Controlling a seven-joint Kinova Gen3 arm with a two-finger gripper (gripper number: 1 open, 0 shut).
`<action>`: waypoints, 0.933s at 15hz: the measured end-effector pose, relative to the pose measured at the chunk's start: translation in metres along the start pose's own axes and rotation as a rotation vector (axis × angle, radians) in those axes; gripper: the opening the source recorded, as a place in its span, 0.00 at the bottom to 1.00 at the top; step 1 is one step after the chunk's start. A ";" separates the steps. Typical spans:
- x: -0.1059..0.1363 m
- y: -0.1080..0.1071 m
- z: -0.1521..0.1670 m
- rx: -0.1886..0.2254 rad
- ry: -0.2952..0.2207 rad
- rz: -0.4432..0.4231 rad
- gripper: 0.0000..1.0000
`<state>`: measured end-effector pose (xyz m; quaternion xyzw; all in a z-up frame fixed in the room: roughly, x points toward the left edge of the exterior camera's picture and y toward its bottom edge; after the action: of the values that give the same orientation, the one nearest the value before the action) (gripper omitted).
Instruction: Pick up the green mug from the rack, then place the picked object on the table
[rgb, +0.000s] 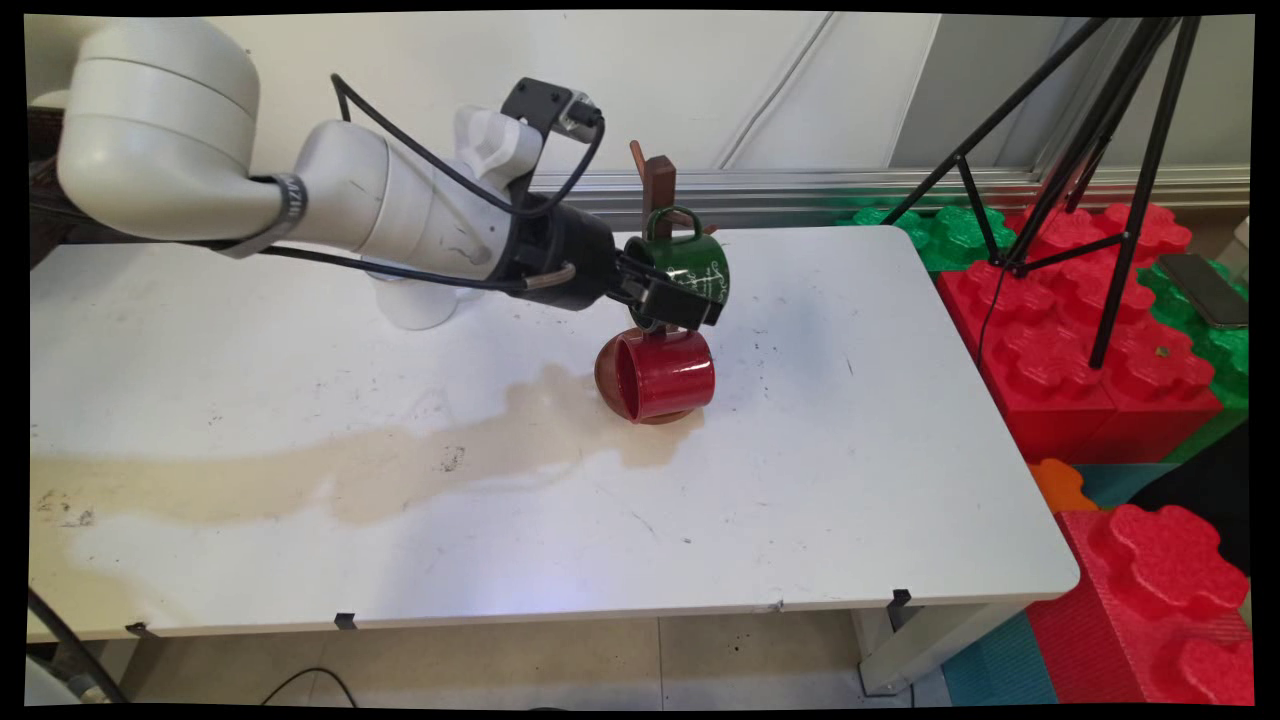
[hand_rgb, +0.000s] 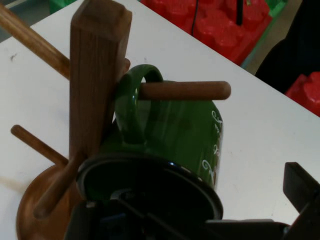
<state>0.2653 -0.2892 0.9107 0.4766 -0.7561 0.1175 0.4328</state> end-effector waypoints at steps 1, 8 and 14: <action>0.000 0.000 0.002 0.000 0.002 -0.004 1.00; -0.002 0.002 0.009 0.003 0.012 -0.014 0.00; -0.004 0.003 0.009 0.004 0.014 -0.008 0.00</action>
<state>0.2587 -0.2907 0.9028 0.4796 -0.7511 0.1208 0.4373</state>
